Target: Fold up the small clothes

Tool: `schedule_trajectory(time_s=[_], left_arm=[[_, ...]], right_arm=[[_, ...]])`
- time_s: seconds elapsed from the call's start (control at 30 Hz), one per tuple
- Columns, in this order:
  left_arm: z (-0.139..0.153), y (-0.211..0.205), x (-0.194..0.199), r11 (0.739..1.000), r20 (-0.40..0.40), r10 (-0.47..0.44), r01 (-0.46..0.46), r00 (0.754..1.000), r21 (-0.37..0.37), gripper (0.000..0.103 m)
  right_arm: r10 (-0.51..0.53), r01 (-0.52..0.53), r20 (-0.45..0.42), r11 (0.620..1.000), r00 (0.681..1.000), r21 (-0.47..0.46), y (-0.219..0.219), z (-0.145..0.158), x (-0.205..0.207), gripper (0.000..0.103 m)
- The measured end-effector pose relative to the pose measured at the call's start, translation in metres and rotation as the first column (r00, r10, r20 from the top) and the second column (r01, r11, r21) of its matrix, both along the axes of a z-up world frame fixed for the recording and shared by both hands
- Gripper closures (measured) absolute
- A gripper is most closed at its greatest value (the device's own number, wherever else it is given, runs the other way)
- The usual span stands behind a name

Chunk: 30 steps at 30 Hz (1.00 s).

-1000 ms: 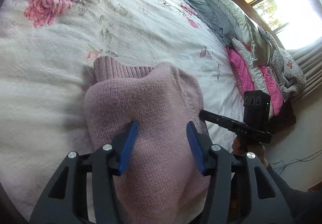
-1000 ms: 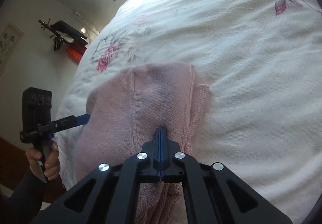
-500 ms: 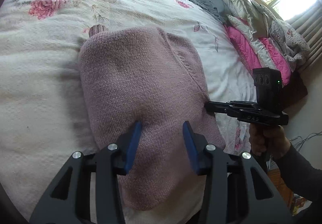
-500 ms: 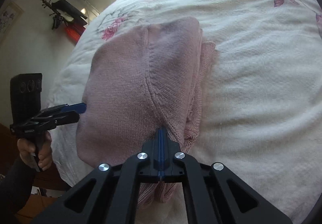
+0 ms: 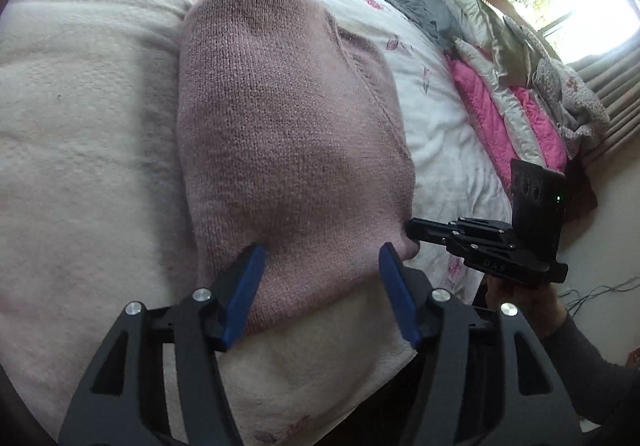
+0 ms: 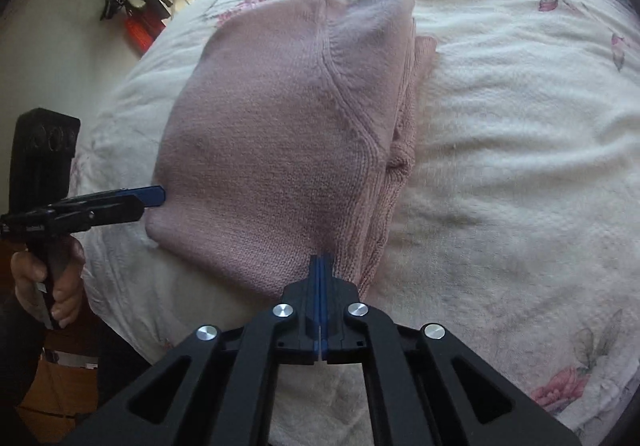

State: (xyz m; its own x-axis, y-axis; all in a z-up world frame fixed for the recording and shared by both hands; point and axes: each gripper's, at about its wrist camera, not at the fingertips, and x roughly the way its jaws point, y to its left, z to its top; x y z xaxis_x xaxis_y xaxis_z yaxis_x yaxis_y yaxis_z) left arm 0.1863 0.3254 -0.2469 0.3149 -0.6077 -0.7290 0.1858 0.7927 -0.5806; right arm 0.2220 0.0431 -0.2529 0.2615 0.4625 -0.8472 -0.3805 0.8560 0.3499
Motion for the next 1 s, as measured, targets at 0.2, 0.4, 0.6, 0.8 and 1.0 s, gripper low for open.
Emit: schedule_trajectory(time_s=[0.2, 0.4, 0.6, 0.8, 1.0], left_arm=[[0.079, 0.0, -0.084, 0.933, 0.184, 0.205, -0.249, 0.961, 0.26, 0.006], [0.154, -0.024, -0.182, 0.782, 0.369, 0.284, -0.436, 0.885, 0.445, 0.003], [0.208, -0.047, -0.241, 0.769, 0.334, 0.244, -0.392, 0.91, 0.505, 0.003], [0.239, -0.054, -0.268, 0.77, 0.302, 0.255, -0.382, 0.919, 0.511, 0.003], [0.238, -0.06, -0.274, 0.758, 0.283, 0.285, -0.396, 0.916, 0.518, 0.003]], right_arm=[[-0.072, 0.085, 0.177, 0.994, 0.981, -0.065, -0.001, 0.068, -0.075, 0.013], [-0.179, 0.269, 0.37, 0.94, 0.912, -0.209, 0.014, 0.137, -0.169, 0.004], [-0.151, 0.288, 0.423, 0.916, 0.894, -0.281, 0.014, 0.203, -0.212, 0.004], [-0.25, 0.347, 0.411, 0.92, 0.877, -0.181, -0.002, 0.245, -0.238, 0.004], [-0.257, 0.345, 0.381, 0.921, 0.888, -0.183, 0.005, 0.246, -0.25, 0.004]])
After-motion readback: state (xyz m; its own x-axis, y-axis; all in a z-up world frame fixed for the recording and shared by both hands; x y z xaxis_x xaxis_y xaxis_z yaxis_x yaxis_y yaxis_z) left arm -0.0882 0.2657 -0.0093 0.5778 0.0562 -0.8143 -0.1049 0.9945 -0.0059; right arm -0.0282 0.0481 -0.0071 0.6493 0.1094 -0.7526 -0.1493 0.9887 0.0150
